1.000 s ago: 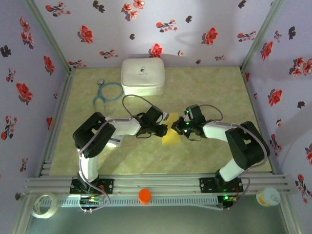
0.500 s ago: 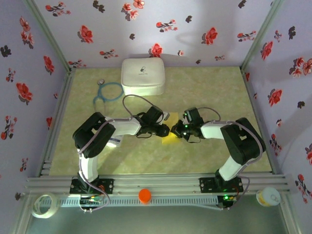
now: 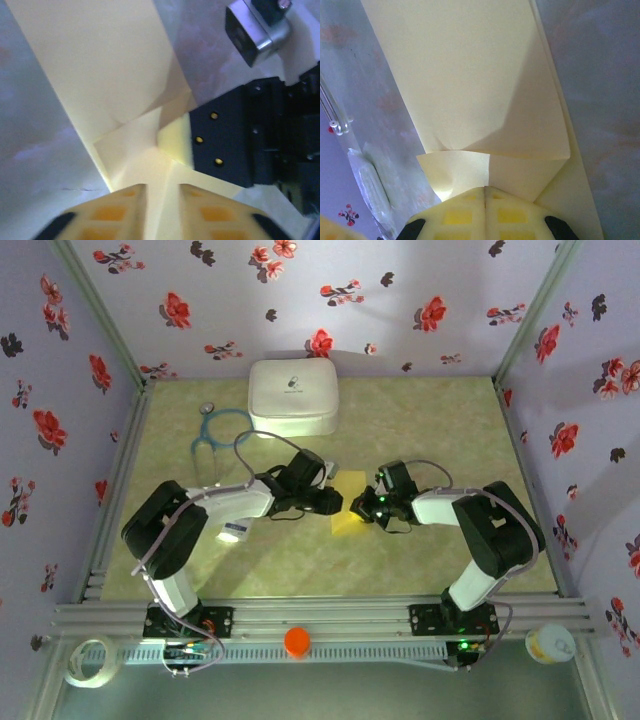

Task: Fold a paper plane with a square sheet of paper (pick it up from the middle)
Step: Fold the triangle a second time at the center of the table.

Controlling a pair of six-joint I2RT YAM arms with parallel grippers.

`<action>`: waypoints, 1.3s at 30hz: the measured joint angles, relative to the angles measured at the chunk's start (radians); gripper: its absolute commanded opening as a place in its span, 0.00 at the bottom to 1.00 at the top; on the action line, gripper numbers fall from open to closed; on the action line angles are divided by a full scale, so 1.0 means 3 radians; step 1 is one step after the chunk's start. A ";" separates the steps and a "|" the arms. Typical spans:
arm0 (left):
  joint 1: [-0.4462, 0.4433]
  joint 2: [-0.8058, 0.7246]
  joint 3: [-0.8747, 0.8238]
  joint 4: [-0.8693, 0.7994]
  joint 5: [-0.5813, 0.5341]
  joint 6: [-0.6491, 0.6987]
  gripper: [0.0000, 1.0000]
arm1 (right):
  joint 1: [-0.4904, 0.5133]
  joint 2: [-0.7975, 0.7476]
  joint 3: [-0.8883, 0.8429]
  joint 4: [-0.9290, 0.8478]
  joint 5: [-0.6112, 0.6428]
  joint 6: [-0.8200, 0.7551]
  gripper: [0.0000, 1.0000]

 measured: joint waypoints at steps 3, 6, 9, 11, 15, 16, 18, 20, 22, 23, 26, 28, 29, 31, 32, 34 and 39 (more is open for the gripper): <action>0.0000 0.0051 0.0001 0.0018 0.0237 0.0001 0.05 | -0.0001 0.0000 -0.0004 0.0003 0.0001 0.0001 0.00; 0.0000 0.0189 0.0019 0.0050 0.0459 -0.0005 0.03 | 0.0000 0.0000 -0.0005 0.0005 0.0000 0.0001 0.00; 0.0000 0.0329 0.0051 0.0053 0.0615 -0.0017 0.03 | 0.0000 0.0000 -0.0010 0.0018 0.0000 0.0003 0.00; 0.0000 0.0394 0.0071 0.0053 0.0684 -0.0032 0.03 | -0.0001 0.0000 -0.0015 0.0028 0.0000 0.0013 0.00; 0.0000 0.0487 0.0121 0.0052 0.0762 -0.0069 0.04 | -0.0001 0.0000 -0.0015 0.0031 -0.0001 0.0014 0.00; 0.0000 0.0496 0.0128 0.0051 0.0771 -0.0075 0.04 | -0.0001 0.0000 -0.0015 0.0031 -0.0001 0.0015 0.00; 0.0000 0.0520 0.0145 0.0052 0.0792 -0.0078 0.04 | -0.0001 0.0000 -0.0015 0.0031 -0.0001 0.0015 0.00; 0.0000 0.0558 0.0161 0.0053 0.0805 -0.0076 0.04 | -0.0003 0.0000 -0.0015 0.0032 -0.0001 0.0015 0.00; 0.0000 0.0600 0.0167 0.0056 0.0813 -0.0076 0.04 | -0.0003 0.0000 -0.0015 0.0036 -0.0001 0.0015 0.00; 0.0000 0.0623 0.0165 0.0056 0.0818 -0.0076 0.04 | -0.0003 0.0000 -0.0015 0.0036 0.0000 0.0015 0.00; 0.0000 0.0662 0.0158 0.0057 0.0820 -0.0076 0.04 | -0.0003 0.0000 -0.0019 0.0038 -0.0001 0.0014 0.00; 0.0001 0.0662 0.0126 0.0074 0.0820 -0.0076 0.04 | -0.0004 0.0000 -0.0024 0.0051 -0.0001 0.0014 0.00; 0.0001 0.0662 0.0109 0.0086 0.0821 -0.0076 0.05 | -0.0004 0.0000 -0.0028 0.0055 -0.0001 0.0014 0.00; 0.0001 0.0660 0.0083 0.0126 0.0833 -0.0075 0.05 | -0.0009 0.0000 -0.0034 0.0065 -0.0004 0.0014 0.00; 0.0001 0.0656 0.0071 0.0142 0.0835 -0.0075 0.05 | -0.0009 0.0000 -0.0036 0.0067 -0.0009 0.0014 0.00; 0.0001 0.0629 0.0019 0.0181 0.0837 -0.0075 0.05 | -0.0010 0.0003 -0.0037 0.0072 -0.0014 0.0014 0.00; 0.0006 0.0529 -0.0113 0.0179 0.0847 -0.0075 0.06 | -0.0010 0.0003 -0.0039 0.0075 -0.0015 0.0013 0.00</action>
